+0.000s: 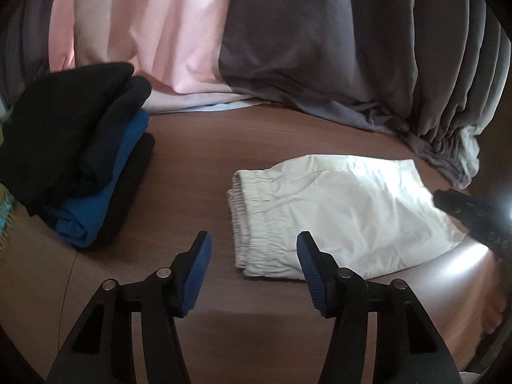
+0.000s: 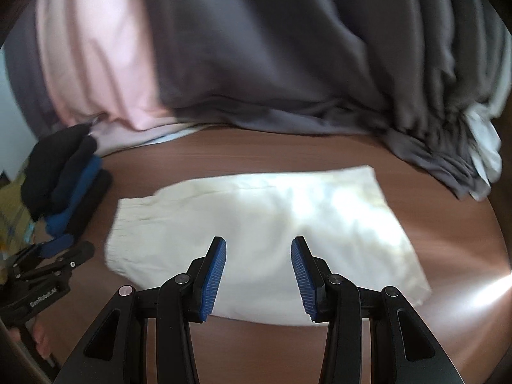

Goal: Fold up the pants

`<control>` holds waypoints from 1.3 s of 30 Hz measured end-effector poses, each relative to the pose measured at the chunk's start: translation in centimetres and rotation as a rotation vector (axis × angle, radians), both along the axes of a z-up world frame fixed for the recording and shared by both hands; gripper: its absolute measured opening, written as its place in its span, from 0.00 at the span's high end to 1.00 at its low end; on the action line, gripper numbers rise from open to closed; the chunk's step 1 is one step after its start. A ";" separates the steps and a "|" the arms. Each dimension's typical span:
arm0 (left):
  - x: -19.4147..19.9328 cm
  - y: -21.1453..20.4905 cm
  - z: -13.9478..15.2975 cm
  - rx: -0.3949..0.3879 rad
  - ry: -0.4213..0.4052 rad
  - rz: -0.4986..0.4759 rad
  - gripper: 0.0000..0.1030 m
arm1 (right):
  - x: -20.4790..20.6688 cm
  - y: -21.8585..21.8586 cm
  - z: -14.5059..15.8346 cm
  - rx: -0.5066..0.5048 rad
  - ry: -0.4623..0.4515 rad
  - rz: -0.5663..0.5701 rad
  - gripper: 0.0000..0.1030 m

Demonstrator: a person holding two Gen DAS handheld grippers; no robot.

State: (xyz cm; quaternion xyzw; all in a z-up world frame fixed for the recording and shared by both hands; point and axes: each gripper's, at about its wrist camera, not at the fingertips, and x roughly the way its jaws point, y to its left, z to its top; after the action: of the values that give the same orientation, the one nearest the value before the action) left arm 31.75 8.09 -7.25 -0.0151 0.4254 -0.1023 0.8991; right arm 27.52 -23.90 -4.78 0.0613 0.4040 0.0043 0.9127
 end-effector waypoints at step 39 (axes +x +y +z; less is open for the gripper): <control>5.2 6.6 -5.5 -0.169 0.099 -0.090 0.68 | 8.0 15.5 -7.1 -0.022 0.179 0.350 0.72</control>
State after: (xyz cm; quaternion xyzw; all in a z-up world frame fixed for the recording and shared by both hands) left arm 36.91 14.66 -12.75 -0.0769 0.4596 -0.1774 0.8668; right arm 35.51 -8.40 -11.85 -0.0197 0.4882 0.1529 0.8590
